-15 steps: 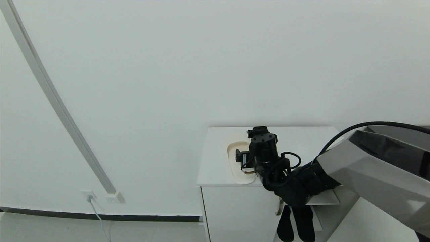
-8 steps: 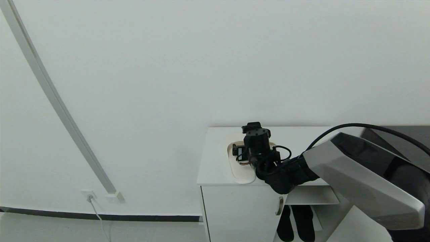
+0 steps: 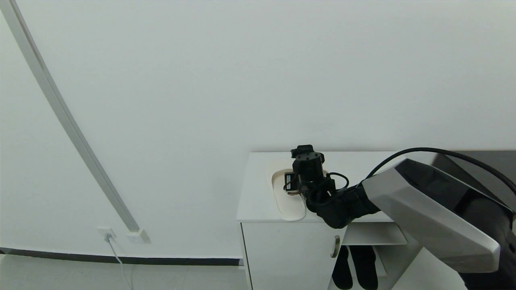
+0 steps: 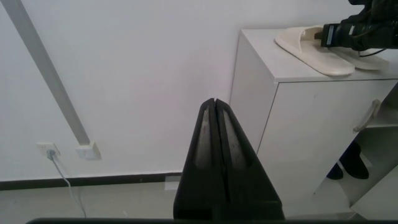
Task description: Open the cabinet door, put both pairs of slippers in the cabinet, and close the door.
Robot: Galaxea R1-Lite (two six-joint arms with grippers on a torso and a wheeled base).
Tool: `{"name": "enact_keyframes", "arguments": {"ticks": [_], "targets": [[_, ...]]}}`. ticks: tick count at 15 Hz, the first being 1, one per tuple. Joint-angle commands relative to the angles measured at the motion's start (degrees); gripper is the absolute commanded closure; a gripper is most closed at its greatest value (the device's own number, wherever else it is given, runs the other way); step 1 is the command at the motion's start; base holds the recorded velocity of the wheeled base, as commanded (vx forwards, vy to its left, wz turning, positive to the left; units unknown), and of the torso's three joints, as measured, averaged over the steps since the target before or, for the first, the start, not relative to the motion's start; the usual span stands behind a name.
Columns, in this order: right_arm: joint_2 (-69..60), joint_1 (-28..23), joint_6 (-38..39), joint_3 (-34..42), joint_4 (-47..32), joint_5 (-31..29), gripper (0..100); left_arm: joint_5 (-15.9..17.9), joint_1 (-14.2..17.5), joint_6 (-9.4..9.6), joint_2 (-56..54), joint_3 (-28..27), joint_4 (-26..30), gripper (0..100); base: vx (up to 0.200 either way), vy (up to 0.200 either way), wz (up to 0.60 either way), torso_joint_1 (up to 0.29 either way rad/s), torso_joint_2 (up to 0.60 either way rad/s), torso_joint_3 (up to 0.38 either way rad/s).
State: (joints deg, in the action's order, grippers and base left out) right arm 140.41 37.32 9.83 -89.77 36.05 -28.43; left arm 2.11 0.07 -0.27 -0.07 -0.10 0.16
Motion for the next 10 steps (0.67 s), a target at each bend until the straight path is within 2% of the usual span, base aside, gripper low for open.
{"name": "enact_keyframes", "arguments": {"ticks": [1,7,10], "targets": [[-3.1,0.2,0.0,2.1,0.1,0.0,100,0.0,0.0,0.00,0.1,0.0,-0.1,100,0.000,0.000,0.00,0.000,0.00,0.000],[-13.0,2.1,0.2,13.7,1.6,1.6,100,0.0,0.0,0.00,0.1,0.0,0.0,100,0.000,0.000,0.00,0.000,0.00,0.000],[-20.6,4.5,0.2,23.8,3.2,4.5,100,0.0,0.0,-0.08,0.1,0.0,0.0,100,0.000,0.000,0.00,0.000,0.00,0.000]]}}
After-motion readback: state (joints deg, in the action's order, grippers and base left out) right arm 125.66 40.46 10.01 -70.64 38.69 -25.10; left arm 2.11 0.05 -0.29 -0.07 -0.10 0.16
